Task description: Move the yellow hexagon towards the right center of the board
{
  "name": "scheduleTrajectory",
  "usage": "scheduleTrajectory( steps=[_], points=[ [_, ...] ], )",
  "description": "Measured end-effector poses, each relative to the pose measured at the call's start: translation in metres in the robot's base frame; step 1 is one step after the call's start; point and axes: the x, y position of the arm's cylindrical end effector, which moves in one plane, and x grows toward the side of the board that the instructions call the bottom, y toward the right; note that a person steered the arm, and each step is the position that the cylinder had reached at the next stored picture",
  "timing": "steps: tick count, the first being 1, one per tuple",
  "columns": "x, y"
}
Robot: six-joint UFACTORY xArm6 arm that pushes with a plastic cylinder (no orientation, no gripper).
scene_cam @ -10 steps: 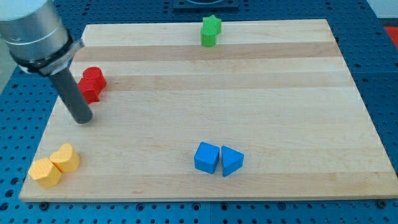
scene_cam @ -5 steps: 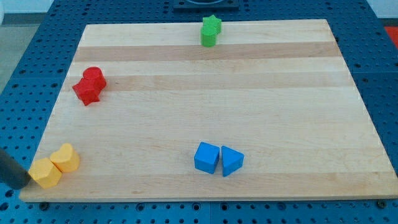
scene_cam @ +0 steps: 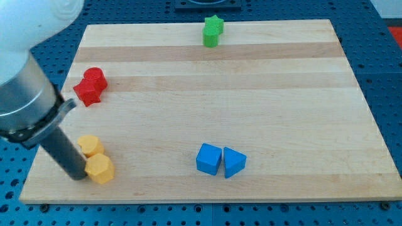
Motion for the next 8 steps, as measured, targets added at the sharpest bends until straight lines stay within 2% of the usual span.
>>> scheduleTrajectory(
  steps=[1, 3, 6, 7, 8],
  points=[
    [-0.002, 0.023],
    [0.03, 0.041],
    [-0.067, 0.106],
    [-0.075, 0.095],
    [-0.063, 0.061]
  ],
)
